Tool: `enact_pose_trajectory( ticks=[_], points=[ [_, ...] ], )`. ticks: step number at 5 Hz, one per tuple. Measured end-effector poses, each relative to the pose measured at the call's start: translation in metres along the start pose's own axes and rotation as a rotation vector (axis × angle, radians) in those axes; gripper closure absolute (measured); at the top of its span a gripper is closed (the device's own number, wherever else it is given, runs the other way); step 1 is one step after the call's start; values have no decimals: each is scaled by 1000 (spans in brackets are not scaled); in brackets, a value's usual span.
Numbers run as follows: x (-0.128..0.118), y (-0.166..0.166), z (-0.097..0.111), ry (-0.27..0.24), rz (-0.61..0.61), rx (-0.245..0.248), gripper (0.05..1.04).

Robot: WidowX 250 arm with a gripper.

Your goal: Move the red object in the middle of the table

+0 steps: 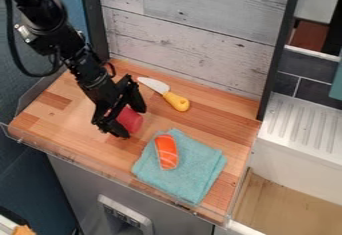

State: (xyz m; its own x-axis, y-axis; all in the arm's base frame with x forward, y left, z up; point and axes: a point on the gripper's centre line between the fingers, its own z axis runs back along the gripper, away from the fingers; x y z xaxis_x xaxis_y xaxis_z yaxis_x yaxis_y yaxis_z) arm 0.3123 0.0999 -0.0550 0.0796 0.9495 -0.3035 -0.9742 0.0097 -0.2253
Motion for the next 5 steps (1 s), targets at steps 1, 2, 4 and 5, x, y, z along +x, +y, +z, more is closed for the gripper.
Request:
enact_pose_trajectory(
  ticks=[1,2,4,5],
  points=[
    [-4,-3,-1,-27,-40,57,83],
    [-10,-13,7,-126,-127,166,83],
    [-43,-33,39,-332,-292,304,83],
    [-50,-37,48,-371,-330,312,83]
  ],
)
